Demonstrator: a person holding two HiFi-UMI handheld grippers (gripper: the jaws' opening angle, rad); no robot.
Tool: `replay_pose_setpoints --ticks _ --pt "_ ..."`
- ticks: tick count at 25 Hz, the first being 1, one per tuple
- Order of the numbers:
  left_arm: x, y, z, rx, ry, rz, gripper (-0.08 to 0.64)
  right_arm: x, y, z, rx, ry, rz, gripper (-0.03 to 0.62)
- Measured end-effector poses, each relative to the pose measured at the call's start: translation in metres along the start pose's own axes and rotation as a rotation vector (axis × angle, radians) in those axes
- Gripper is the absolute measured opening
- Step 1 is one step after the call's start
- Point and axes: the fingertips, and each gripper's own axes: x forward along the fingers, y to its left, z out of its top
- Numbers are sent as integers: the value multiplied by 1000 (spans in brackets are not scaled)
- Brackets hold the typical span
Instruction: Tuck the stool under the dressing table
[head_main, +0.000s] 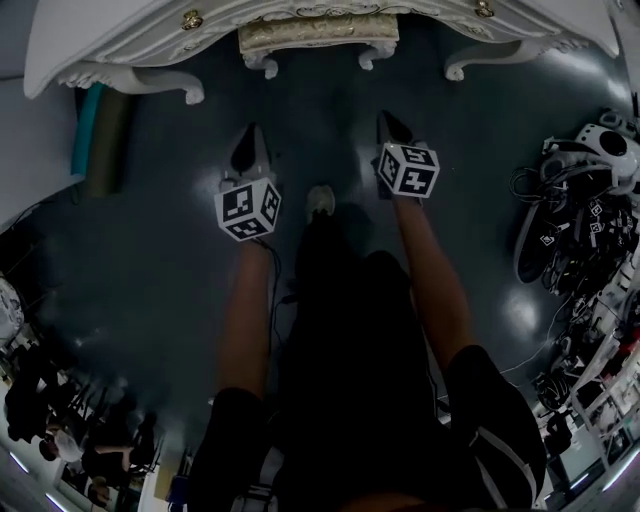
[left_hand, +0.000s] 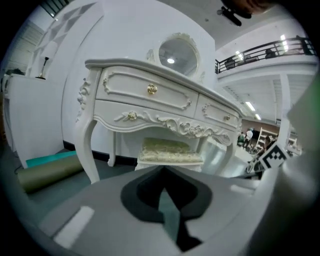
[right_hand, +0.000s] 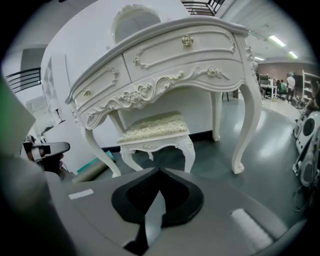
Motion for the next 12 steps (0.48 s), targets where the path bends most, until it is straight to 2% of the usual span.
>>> replay_pose_setpoints --ticks 12 --pt "-75 -20 123 -53 59 15 6 -111 53 91 9 73 0 -2"
